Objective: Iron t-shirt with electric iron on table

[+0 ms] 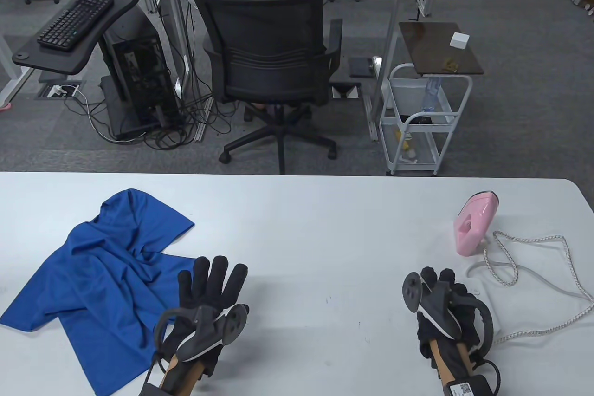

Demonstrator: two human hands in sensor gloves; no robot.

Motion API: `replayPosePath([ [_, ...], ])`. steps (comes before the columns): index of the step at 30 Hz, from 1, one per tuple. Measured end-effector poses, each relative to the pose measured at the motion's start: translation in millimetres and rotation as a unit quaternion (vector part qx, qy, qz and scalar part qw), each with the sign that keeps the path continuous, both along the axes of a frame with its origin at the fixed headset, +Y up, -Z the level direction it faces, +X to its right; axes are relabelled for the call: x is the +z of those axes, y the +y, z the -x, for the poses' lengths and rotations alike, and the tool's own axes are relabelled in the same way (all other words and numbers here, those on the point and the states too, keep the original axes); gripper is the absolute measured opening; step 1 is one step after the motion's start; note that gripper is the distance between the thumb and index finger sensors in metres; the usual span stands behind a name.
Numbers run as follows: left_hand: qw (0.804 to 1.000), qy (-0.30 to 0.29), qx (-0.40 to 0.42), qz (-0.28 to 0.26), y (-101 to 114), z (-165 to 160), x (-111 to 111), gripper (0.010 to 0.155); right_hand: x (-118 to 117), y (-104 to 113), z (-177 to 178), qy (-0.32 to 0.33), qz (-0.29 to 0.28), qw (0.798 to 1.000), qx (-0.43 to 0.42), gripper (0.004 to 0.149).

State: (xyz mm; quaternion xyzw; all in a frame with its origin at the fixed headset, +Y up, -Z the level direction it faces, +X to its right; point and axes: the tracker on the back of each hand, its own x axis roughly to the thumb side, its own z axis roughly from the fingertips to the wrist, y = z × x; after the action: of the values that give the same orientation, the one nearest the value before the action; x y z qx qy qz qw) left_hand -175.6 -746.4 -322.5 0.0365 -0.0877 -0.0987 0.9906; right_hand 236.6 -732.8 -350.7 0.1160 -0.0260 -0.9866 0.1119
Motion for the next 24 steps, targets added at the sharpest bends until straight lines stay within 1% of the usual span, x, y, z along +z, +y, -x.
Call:
replayPosePath([
  [1,1.0,0.0,-0.002,0.003,-1,0,0,0.083,-1,-5,-3,-0.005,0.026,1.0,0.009,0.064],
  [2,1.0,0.001,-0.005,0.004,-1,0,-1,0.083,-3,-8,-5,-0.009,0.037,0.999,0.014,0.065],
  [7,1.0,0.003,-0.001,0.002,1,1,0,0.083,-7,-20,-8,-0.009,0.061,0.998,-0.007,0.064],
  [10,1.0,0.004,-0.002,0.003,0,1,-1,0.083,-9,-24,-8,-0.011,0.063,0.998,-0.007,0.064],
  [13,1.0,0.004,-0.001,0.007,0,1,0,0.083,-12,-32,-10,-0.004,0.085,0.996,-0.022,0.064],
  [15,1.0,0.003,0.004,0.009,-1,1,-1,0.083,-14,-37,-12,0.005,0.095,0.995,-0.015,0.064],
  [18,1.0,0.002,-0.003,0.012,-2,0,-1,0.083,-18,-37,-13,0.002,0.094,0.995,-0.022,0.066],
  [20,1.0,0.002,-0.003,0.013,-2,0,-1,0.083,-20,-37,-14,-0.002,0.089,0.996,-0.011,0.065],
  [24,1.0,0.002,0.002,0.013,-2,0,-1,0.083,-22,-34,-15,0.003,0.041,0.999,-0.022,0.059],
])
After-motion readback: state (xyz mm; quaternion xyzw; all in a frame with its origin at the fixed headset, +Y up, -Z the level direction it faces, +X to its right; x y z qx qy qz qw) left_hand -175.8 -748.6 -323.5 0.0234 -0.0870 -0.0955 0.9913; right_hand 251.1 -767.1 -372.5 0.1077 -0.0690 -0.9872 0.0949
